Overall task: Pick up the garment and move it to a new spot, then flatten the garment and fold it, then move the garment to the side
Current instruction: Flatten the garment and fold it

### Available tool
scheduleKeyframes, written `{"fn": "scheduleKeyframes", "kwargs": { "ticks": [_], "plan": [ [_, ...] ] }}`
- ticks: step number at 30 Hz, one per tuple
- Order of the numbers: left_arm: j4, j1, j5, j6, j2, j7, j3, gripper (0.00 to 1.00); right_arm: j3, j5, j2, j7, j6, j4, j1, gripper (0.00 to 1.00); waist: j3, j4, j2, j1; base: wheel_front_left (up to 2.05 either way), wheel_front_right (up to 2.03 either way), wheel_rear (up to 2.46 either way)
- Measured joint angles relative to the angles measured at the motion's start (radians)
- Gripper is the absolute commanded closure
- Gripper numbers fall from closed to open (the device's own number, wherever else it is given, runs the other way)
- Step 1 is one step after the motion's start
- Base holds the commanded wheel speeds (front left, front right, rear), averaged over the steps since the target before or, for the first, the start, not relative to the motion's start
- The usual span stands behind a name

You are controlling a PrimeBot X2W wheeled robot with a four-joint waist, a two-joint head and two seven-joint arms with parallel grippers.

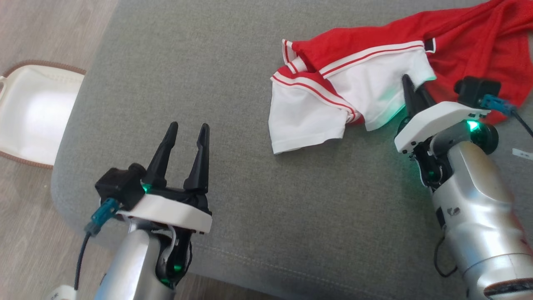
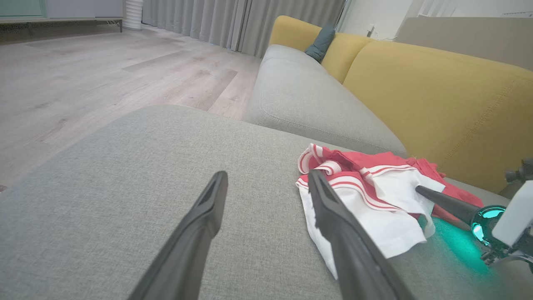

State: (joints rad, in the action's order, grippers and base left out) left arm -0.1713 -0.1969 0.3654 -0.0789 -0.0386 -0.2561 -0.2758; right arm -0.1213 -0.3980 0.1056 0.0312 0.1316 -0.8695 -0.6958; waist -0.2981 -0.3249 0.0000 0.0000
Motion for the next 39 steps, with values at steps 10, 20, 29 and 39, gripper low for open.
{"fn": "scheduleKeyframes", "kwargs": {
  "ticks": [10, 20, 29, 39],
  "plan": [
    [-0.014, 0.001, 0.01, 0.001, 0.0, 0.0, -0.001, 0.0, -0.068, -0.044, 0.008, 0.02, 0.0, 0.066, -0.004, 1.0, 0.042, 0.014, 0.0, 0.0, 0.0, 0.0, 0.0],
    [-0.013, 0.001, 0.072, 0.011, 0.0, 0.0, -0.081, 0.0, -0.08, -0.003, 0.098, -0.174, 0.0, 0.119, -0.356, 1.0, 0.026, -0.088, 0.0, 0.0, 0.0, 0.0, 0.0],
    [-0.01, 0.003, 0.113, 0.035, -0.002, 0.0, -0.132, 0.0, 0.032, 0.253, 0.136, -0.179, 0.0, -0.221, -0.627, 0.0, -0.018, -0.215, 0.0, 0.0, 0.0, 0.0, 0.0],
    [-0.014, 0.002, 0.1, 0.035, -0.001, 0.0, -0.117, 0.0, 0.136, 0.458, 0.116, -0.097, 0.0, -0.383, -0.659, 0.0, -0.003, -0.213, 0.0, 0.0, 0.0, 0.0, 0.0]
  ]
}}
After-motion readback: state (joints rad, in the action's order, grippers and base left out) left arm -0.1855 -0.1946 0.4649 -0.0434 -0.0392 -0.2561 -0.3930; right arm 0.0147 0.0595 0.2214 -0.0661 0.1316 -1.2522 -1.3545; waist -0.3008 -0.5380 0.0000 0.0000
